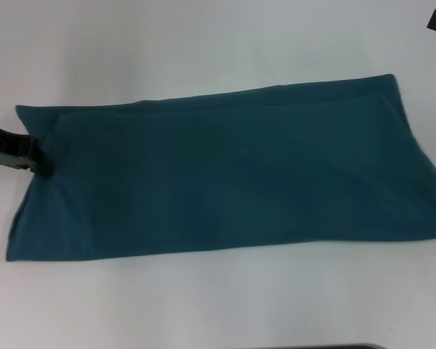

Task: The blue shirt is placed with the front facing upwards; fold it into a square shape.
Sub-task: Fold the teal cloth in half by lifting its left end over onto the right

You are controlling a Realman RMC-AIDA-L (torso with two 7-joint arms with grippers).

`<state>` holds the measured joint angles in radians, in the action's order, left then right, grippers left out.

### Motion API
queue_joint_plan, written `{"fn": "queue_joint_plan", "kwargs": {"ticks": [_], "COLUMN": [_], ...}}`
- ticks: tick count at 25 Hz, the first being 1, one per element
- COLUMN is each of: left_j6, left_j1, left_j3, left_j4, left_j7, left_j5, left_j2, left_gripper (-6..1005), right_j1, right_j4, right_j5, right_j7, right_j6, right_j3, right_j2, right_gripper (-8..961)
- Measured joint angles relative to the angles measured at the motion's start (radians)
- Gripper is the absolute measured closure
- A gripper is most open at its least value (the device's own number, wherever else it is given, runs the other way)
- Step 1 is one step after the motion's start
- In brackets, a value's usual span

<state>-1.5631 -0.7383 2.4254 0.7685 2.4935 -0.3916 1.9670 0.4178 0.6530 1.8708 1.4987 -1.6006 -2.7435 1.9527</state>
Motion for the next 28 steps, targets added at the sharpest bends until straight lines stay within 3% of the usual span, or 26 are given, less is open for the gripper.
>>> {"fn": "queue_joint_plan", "kwargs": {"ticks": [17, 22, 28], "left_j6": [-0.048, -0.063, -0.106], "left_j1": [0.004, 0.005, 0.002], "left_j3": [0.0, 0.0, 0.0], "left_j4": [-0.005, -0.001, 0.043], "left_j7": [-0.006, -0.007, 0.019], "left_j5": [0.014, 0.015, 0.037], "left_j2": [-0.114, -0.12, -0.102], "left_gripper": [963, 963, 963], "right_j1": [0.047, 0.056, 0.057], "right_j4": [-0.022, -0.029, -0.029], "right_j5": [0.007, 0.007, 0.008], "right_j7": [0.014, 0.014, 0.014], "right_j6": [0.014, 0.019, 0.02], "right_j3": [0.024, 0.033, 0.036], "right_j2": [0.03, 0.03, 0.029], "right_gripper": [269, 270, 270]}}
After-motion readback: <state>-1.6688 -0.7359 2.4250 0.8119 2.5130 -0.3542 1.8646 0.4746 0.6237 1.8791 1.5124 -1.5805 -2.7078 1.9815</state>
